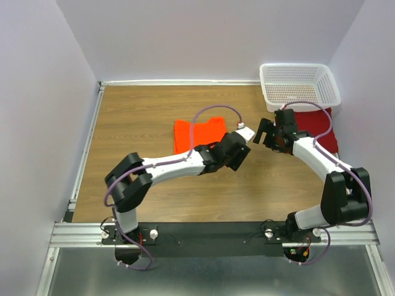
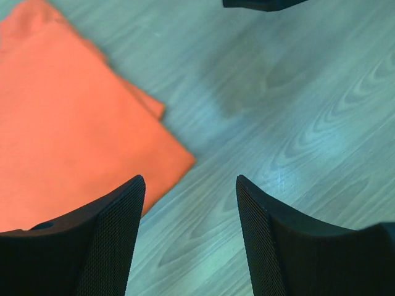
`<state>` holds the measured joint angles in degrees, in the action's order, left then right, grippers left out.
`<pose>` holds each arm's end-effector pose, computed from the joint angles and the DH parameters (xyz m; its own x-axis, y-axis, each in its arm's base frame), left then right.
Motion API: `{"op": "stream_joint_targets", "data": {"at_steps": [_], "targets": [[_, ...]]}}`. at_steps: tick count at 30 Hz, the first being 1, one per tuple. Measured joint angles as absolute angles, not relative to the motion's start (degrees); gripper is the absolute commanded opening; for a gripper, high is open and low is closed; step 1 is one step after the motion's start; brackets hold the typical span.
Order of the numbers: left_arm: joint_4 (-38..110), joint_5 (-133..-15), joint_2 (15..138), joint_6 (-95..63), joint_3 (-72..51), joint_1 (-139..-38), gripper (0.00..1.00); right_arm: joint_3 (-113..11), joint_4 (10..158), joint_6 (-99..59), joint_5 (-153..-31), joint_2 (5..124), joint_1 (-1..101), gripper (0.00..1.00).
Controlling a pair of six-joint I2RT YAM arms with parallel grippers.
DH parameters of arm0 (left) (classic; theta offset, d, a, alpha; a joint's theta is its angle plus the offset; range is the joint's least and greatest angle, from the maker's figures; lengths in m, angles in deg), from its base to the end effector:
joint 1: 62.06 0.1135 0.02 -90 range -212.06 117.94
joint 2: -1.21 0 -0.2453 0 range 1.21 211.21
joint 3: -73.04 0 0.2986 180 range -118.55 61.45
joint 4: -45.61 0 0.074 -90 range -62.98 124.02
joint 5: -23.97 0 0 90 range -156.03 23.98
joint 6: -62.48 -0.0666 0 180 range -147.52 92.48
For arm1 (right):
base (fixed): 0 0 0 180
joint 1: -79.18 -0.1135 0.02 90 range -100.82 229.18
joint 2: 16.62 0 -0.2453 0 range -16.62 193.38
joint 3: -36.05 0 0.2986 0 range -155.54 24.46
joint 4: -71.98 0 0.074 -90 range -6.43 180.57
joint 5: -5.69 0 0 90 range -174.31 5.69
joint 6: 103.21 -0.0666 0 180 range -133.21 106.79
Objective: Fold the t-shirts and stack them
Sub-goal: Neatly place the folded tshirt to the corner
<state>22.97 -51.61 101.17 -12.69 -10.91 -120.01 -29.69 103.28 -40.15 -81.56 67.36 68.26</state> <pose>0.2569 -0.3791 0.1862 -0.5041 0.3380 -0.7948 0.6089 0.7917 -0.0495 0.3630 0.0668 0.1571 -0.7379 0.3185 -0.5950 0.1970 0.9449 0.2615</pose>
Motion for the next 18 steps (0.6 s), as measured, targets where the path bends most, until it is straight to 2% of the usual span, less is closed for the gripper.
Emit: {"op": "stream_joint_targets", "data": {"at_steps": [4,11,18], "targets": [[21.2,-50.0,107.4,-15.5,-13.8,-123.3,0.67,-25.4,106.3,-40.2,-81.2,63.3,68.3,1.0],[19.5,-47.9,112.6,-18.2,-15.9,-123.2,0.64,-22.7,107.5,-40.2,-81.1,57.0,68.3,1.0],[18.5,-46.2,115.5,-19.4,-15.9,-123.2,0.54,-20.3,107.5,-40.8,-81.8,55.6,68.3,1.0]]}}
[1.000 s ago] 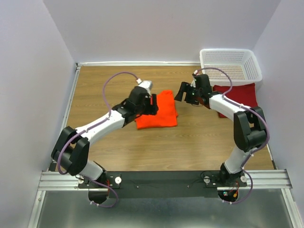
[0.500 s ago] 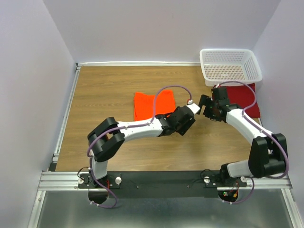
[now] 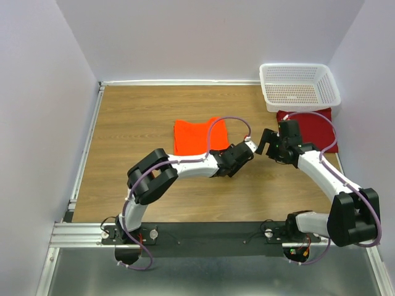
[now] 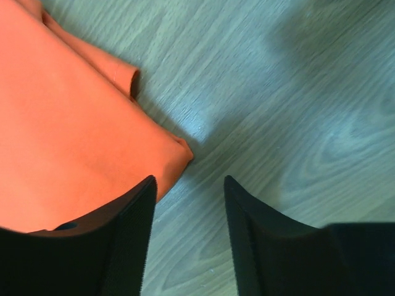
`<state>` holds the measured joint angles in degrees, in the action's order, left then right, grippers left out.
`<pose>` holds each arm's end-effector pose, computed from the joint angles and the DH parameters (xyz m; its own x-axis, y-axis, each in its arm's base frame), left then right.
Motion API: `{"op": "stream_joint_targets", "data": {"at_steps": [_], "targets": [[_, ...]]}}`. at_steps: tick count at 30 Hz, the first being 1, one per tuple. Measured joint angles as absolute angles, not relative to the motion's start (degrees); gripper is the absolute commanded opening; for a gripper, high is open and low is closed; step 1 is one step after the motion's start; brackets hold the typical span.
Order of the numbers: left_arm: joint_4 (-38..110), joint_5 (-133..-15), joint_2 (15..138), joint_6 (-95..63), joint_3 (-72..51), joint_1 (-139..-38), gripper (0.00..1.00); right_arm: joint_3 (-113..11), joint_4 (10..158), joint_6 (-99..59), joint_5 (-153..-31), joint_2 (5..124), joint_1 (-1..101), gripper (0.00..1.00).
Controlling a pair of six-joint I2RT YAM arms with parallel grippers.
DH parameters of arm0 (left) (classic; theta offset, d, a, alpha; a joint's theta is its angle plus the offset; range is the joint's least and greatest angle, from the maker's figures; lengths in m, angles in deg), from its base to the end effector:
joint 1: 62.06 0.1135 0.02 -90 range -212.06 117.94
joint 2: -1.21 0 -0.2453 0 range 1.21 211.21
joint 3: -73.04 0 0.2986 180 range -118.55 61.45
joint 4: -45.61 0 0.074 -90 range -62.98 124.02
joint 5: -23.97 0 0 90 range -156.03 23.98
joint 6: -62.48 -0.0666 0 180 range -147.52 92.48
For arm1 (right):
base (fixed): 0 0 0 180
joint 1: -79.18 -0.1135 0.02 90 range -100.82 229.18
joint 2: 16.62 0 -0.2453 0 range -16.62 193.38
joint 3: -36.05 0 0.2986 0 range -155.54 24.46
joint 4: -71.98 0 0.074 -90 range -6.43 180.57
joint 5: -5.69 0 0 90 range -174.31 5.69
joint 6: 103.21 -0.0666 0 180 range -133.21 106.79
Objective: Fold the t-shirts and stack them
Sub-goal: Neatly place the folded tshirt to the corner
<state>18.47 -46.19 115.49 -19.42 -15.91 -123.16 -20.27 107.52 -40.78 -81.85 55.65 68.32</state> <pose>0.2489 -0.4040 0.1010 -0.4814 0.5978 -0.6410 0.6624 0.7271 0.1806 0.3147 0.0575 0.1551 -0.7562 0.3258 -0.5675 0.2121 0.9425 0.2584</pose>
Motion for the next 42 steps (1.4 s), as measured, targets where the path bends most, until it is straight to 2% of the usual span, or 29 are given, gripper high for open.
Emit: {"op": "stream_joint_targets", "data": {"at_steps": [9,12,15,16,17,21,27,34,42], "targets": [[19.0,-44.1,117.6,-19.7,-16.5,-123.1,0.46,-18.3,107.7,-41.7,-84.2,55.6,68.3,1.0],[19.7,-43.8,117.9,-19.8,-16.5,-122.7,0.38,-18.1,107.7,-41.7,-85.2,55.6,68.3,1.0],[20.5,-43.7,118.1,-19.8,-16.5,-122.3,0.24,-18.1,107.6,-41.9,-86.2,55.6,68.3,1.0],[20.8,-43.7,118.2,-19.7,-16.5,-122.0,0.14,-18.1,107.6,-42.0,-86.6,55.6,68.3,1.0],[21.0,-43.7,118.2,-19.8,-16.5,-121.9,0.09,-18.1,107.6,-42.1,-86.8,55.6,68.3,0.99],[22.6,-43.7,118.0,-19.5,-16.1,-121.2,0.0,-18.3,107.3,-43.1,-88.6,56.8,68.3,0.99],[24.1,-44.9,113.6,-18.9,-12.2,-120.2,0.0,-23.2,106.6,-45.8,-92.1,65.8,68.3,1.0],[26.2,-46.0,106.6,-17.1,-9.8,-119.4,0.0,-29.4,97.4,-49.9,-101.7,78.8,68.3,1.0],[27.1,-48.2,105.6,-15.6,-9.1,-119.1,0.0,-36.9,87.8,-54.3,-111.7,90.6,66.4,0.98]]}}
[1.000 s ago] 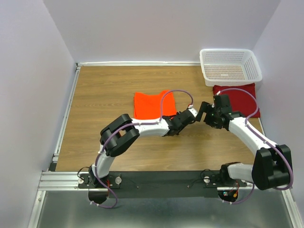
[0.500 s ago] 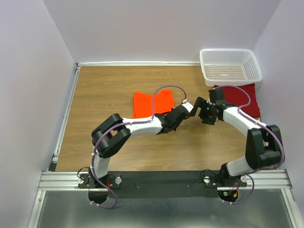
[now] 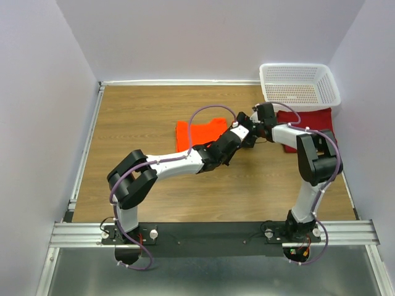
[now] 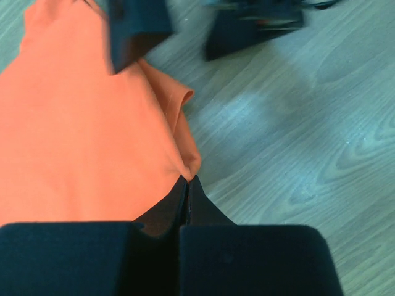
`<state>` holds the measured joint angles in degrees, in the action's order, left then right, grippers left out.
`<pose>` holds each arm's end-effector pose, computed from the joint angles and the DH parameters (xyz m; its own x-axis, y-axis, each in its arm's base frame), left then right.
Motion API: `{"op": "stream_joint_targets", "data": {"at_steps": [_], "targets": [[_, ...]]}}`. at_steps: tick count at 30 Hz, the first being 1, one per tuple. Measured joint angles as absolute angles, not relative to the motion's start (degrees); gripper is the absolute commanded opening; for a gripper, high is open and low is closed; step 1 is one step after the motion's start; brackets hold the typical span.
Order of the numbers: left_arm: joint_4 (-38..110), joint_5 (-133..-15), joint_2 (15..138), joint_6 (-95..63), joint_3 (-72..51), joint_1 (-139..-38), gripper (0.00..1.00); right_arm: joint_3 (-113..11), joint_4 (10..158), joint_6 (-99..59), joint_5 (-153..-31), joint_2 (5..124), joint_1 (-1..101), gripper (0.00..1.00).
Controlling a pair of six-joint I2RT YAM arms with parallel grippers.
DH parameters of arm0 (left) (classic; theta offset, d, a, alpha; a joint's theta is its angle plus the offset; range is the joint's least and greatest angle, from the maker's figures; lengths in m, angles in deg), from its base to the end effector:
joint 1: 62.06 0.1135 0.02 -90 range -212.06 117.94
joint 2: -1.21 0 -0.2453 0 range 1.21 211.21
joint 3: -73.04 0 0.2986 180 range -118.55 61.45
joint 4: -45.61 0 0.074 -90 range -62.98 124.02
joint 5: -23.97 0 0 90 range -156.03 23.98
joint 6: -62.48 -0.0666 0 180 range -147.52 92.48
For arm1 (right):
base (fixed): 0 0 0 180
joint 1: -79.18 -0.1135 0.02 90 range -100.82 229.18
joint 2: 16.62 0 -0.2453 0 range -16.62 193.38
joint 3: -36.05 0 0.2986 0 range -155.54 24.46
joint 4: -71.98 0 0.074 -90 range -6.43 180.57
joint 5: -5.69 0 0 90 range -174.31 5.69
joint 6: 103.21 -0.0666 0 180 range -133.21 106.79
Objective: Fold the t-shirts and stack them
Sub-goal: Neatly place the folded tshirt to the corner
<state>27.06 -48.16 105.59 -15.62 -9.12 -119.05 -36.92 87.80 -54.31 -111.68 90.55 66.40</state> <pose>0.2685 -0.3758 0.1485 -0.4866 0.3887 -0.7824 0.5837 0.8110 0.0399 0.4076 0.1239 0.0780 -0.8816 0.3986 -0.2526 0.1261 0.7148 0.6878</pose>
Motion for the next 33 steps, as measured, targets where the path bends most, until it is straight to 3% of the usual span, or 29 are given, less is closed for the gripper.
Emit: {"op": "stream_joint_targets", "data": {"at_steps": [8,11,12,14,15,16,17,18,19,23,27,33], "targets": [[27.4,-49.7,105.6,-14.8,-9.1,-119.1,0.0,-42.8,82.0,-57.0,-116.4,97.9,59.7,0.84],[27.8,-50.4,105.6,-14.4,-9.1,-119.1,0.06,-43.5,81.3,-57.2,-116.5,99.0,58.1,0.6],[28.0,-50.8,105.6,-14.0,-9.1,-119.1,0.08,-43.6,81.3,-57.1,-116.3,99.4,57.7,0.4],[28.3,-51.5,105.5,-13.3,-9.1,-119.1,0.16,-43.5,82.0,-56.3,-115.1,99.8,57.5,0.22],[28.7,-51.9,105.4,-12.8,-8.8,-119.1,0.2,-43.4,82.9,-55.4,-114.0,99.9,57.5,0.08],[29.0,-52.4,105.0,-12.2,-8.4,-119.1,0.33,-43.4,83.9,-55.1,-113.2,100.0,57.5,0.03],[29.5,-53.0,104.4,-11.4,-7.7,-119.1,0.4,-43.3,84.7,-54.3,-112.6,100.0,57.5,0.01],[29.9,-53.7,103.7,-10.7,-6.9,-119.1,0.56,-43.4,85.3,-53.3,-111.9,99.8,57.5,0.01],[30.1,-54.0,103.0,-9.8,-6.3,-119.1,0.66,-43.5,85.9,-52.5,-111.3,99.5,57.5,0.01],[30.6,-55.2,96.9,-7.4,-3.7,-118.7,0.91,-43.6,91.5,-46.5,-104.8,96.5,57.2,0.01],[31.7,-56.7,88.2,-5.3,-0.6,-115.8,0.98,-43.5,99.6,-39.9,-94.1,91.7,57.2,0.0],[31.9,-59.2,73.8,-3.6,6.3,-100.4,0.98,-42.4,108.1,-30.6,-74.2,83.8,59.1,0.01]]}}
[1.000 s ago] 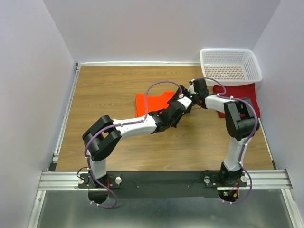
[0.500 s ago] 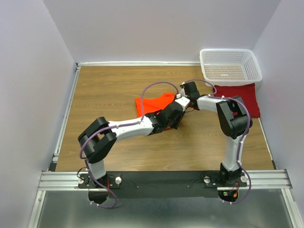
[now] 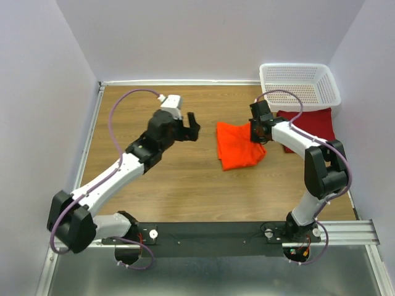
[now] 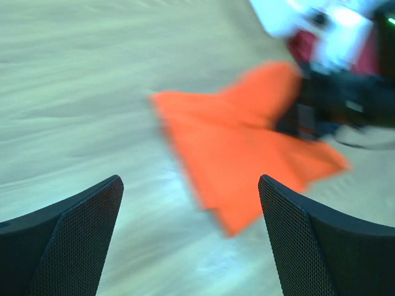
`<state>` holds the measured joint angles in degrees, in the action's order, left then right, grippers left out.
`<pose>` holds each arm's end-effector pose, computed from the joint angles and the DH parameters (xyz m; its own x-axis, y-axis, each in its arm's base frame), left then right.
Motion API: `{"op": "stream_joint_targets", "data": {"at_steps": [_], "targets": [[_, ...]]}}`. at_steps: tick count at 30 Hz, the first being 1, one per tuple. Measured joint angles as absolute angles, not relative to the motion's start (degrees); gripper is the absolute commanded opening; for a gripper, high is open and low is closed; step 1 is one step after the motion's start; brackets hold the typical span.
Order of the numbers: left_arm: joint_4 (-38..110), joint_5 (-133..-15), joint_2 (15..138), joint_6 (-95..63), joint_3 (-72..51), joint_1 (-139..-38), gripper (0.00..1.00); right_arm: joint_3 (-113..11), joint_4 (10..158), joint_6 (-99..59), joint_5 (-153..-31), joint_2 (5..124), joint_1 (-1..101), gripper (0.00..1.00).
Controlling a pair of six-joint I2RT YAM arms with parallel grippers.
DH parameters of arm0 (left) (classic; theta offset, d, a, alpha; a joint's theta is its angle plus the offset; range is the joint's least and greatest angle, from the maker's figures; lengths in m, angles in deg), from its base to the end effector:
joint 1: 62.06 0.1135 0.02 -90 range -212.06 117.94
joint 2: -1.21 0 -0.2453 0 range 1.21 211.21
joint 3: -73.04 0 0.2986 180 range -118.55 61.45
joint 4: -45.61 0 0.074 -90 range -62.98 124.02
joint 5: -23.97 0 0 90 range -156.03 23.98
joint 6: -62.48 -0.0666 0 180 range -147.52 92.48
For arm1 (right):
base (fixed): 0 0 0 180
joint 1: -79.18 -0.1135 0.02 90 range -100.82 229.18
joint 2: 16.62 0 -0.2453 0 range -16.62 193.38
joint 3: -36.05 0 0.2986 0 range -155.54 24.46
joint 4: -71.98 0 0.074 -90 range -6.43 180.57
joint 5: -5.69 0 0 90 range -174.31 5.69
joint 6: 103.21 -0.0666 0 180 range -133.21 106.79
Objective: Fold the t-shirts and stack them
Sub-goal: Neatly place the folded tshirt to the corner
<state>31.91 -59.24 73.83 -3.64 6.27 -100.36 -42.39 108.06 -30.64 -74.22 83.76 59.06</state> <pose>0.2998 -0.2267 0.2703 -0.4539 -0.1538 -0.8777 0.3765 0.8597 -0.3453 0.3938 0.1318 0.1248 -0.8352 0.0081 -0.5498 -0.0014 0.9999 0.0169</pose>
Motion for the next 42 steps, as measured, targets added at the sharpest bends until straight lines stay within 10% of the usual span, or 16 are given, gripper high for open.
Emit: {"op": "stream_joint_targets", "data": {"at_steps": [14,34,42], "targets": [[31.1,-53.8,64.5,-7.8,15.2,-89.4,0.98,-50.7,108.7,-9.4,-43.1,84.9,69.5,0.01],[31.1,-51.0,64.2,-8.1,15.2,-89.3,0.98,-56.7,101.8,3.8,-42.7,88.6,84.3,0.02],[31.1,-51.0,65.6,-8.2,15.2,-89.0,0.98,-55.9,99.7,2.8,-44.1,95.1,86.6,0.35]]}}
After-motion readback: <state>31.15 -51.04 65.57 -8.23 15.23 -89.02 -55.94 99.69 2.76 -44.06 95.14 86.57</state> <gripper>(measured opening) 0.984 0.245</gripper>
